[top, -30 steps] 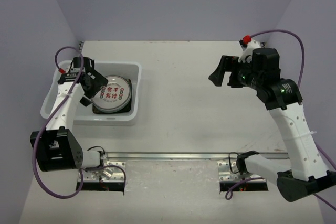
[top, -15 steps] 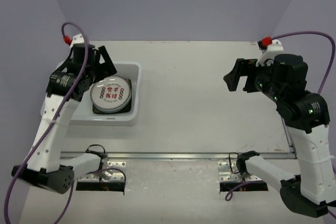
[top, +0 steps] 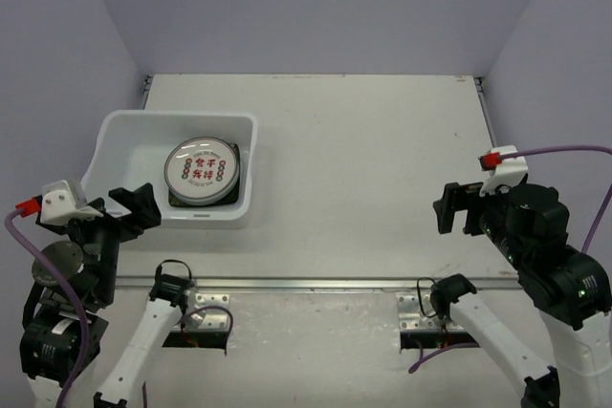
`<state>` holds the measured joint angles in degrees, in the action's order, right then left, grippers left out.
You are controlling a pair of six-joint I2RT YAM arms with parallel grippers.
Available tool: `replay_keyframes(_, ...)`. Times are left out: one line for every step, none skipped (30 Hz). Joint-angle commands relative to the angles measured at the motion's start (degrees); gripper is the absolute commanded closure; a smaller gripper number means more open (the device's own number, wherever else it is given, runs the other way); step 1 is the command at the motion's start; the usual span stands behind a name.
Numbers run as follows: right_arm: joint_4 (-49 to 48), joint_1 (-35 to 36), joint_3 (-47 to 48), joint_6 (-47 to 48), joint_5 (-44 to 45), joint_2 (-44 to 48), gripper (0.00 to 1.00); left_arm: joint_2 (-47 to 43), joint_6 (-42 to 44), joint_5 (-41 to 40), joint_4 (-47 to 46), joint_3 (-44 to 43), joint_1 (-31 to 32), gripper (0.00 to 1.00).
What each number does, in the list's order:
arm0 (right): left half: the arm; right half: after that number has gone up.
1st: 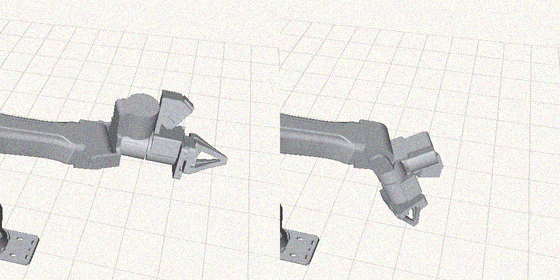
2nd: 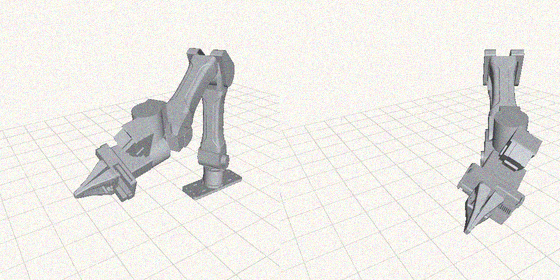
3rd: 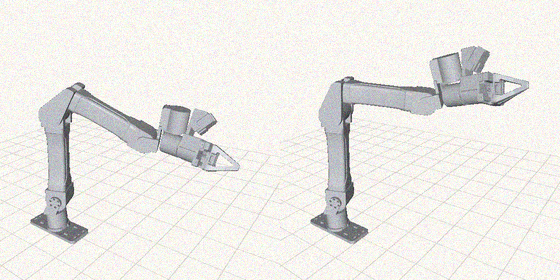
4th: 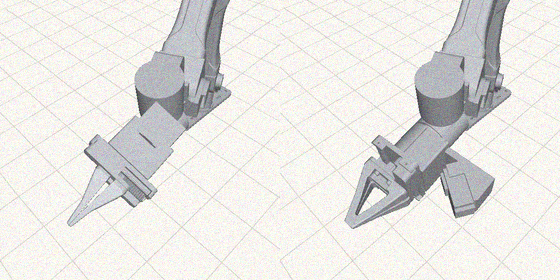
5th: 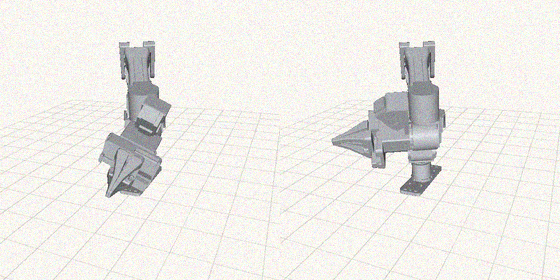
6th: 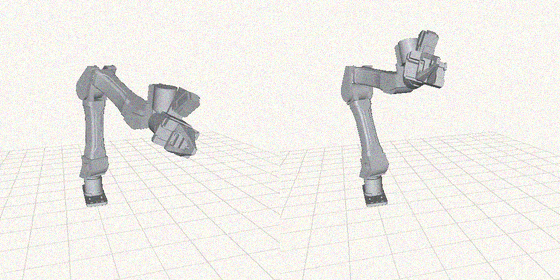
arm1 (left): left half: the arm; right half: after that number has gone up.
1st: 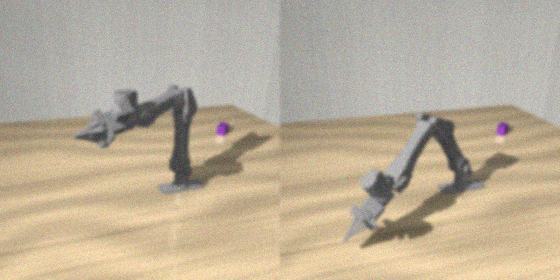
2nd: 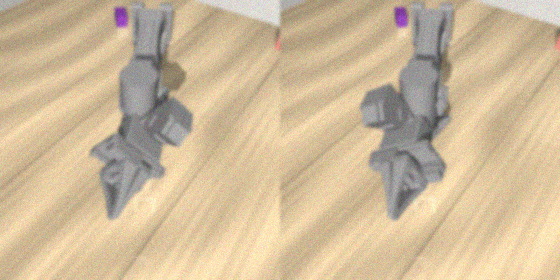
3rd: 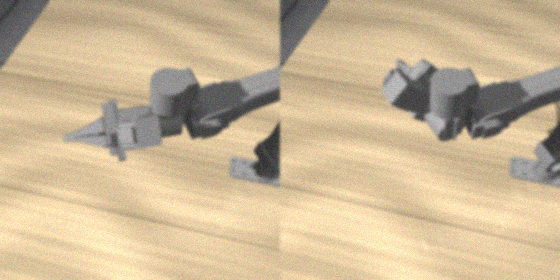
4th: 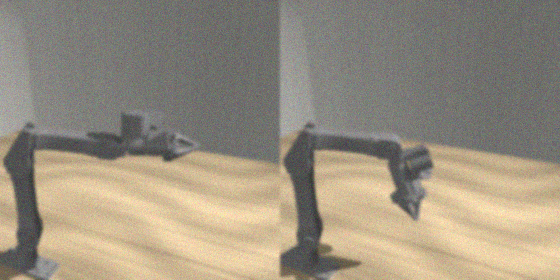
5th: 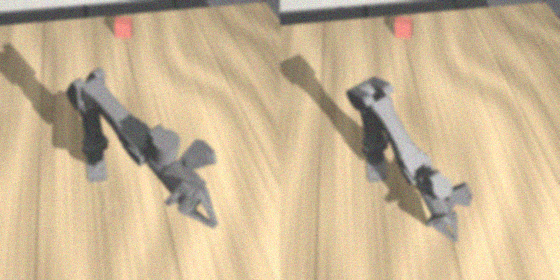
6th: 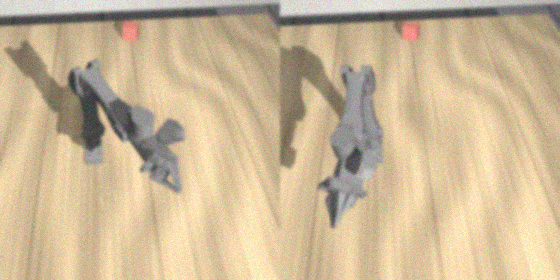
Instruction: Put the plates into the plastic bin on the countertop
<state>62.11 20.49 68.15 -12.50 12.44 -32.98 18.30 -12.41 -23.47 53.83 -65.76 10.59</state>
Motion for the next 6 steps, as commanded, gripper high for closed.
replay_keyframes(0.14,0.25,-0.44,0.93,5.52,1.86,0.01,-0.88,2.6,-0.06,-1.3,0.9,0.22,0.0)
replay_keyframes(0.21,0.25,-0.31,0.69,5.72,1.87,0.01,-0.69,3.13,0.15,-1.43,0.88,0.22,0.0)
replay_keyframes(0.21,0.25,-0.35,0.53,6.0,1.91,0.01,-0.08,3.38,0.48,-1.35,0.8,0.22,0.0)
replay_keyframes(0.2,0.25,-0.39,0.36,6.27,1.95,0.01,0.5,3.63,0.79,-1.27,0.72,0.22,0.0)
replay_keyframes(0.12,0.25,-0.39,0.1,6.28,1.95,0.01,0.52,3.8,0.79,-1.27,0.64,0.22,0.0)
replay_keyframes(-0.19,0.25,-0.65,-0.21,6.9,2.09,0.01,1.49,3.88,1.02,-1.23,0.55,0.22,0.0)
